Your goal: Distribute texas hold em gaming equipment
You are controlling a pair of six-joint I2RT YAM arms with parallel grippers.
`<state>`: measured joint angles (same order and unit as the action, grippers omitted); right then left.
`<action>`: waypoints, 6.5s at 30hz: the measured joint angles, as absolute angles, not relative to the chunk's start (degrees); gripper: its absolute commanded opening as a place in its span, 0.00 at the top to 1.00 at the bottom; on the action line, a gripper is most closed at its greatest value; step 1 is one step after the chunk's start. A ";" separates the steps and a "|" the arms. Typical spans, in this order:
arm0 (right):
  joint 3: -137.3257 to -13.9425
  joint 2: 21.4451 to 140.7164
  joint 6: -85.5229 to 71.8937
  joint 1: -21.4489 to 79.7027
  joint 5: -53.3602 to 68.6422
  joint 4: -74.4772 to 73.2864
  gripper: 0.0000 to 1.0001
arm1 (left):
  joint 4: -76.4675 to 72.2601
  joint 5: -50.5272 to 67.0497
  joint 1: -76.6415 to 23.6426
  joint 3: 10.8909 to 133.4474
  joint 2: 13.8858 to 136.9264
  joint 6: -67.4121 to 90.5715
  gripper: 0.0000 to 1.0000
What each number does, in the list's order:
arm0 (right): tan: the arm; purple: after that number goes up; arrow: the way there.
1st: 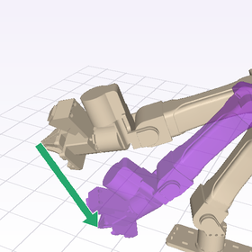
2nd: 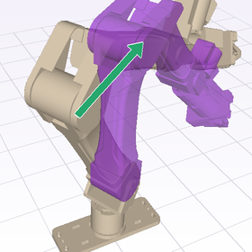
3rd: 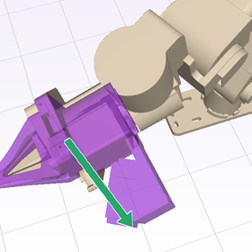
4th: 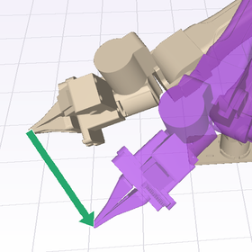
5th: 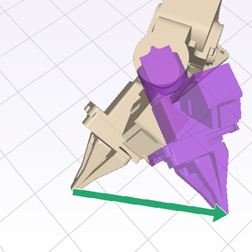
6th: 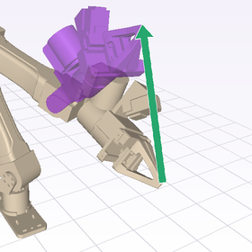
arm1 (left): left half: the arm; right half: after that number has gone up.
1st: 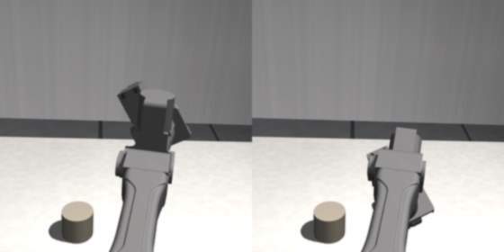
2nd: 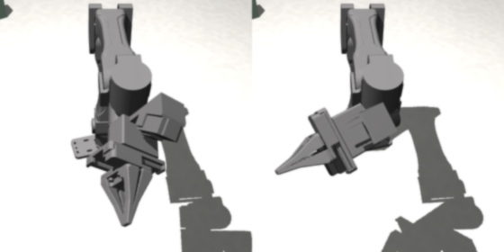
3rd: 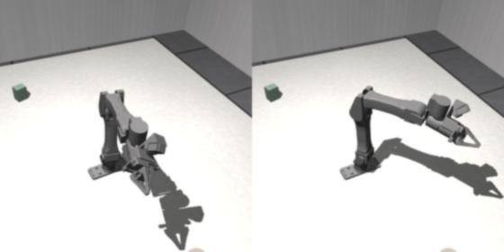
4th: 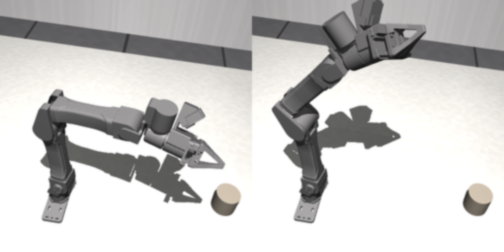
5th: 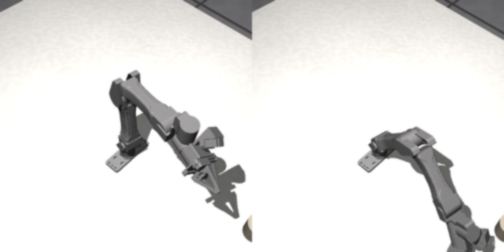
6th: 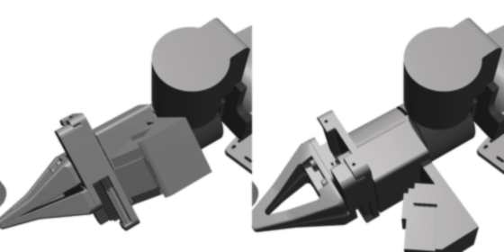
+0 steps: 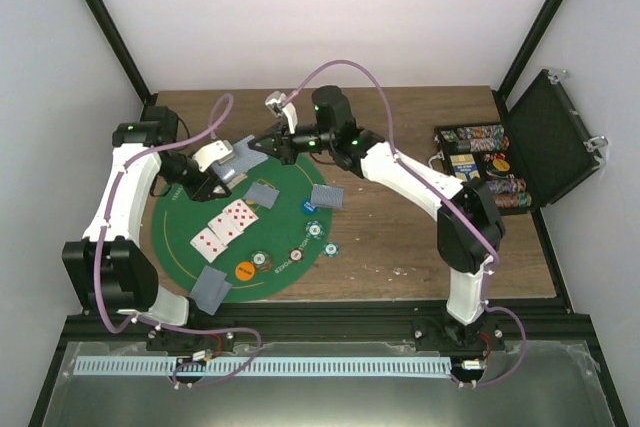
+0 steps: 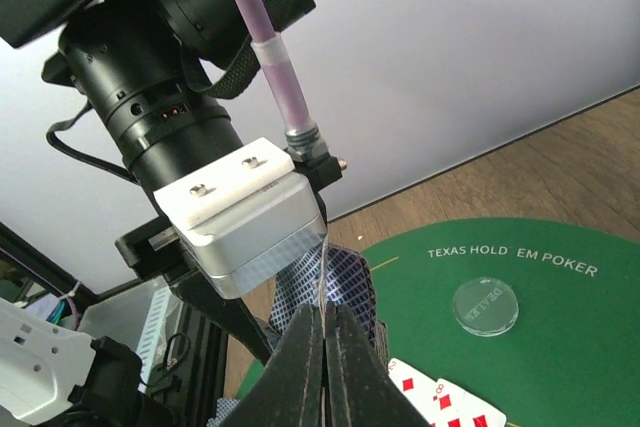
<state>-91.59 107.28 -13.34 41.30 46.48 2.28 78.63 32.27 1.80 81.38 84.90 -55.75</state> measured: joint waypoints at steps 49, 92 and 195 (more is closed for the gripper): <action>-84.88 133.95 -71.66 40.71 15.35 20.58 0.80 | 71.20 32.75 14.22 73.06 84.55 -52.71 0.63; -84.73 128.40 -45.78 41.45 24.71 4.78 0.77 | 72.16 34.15 14.22 74.52 84.58 -52.77 0.60; -104.33 137.58 -24.51 38.24 30.20 -15.88 0.79 | 73.43 33.98 14.22 76.84 84.60 -52.97 0.60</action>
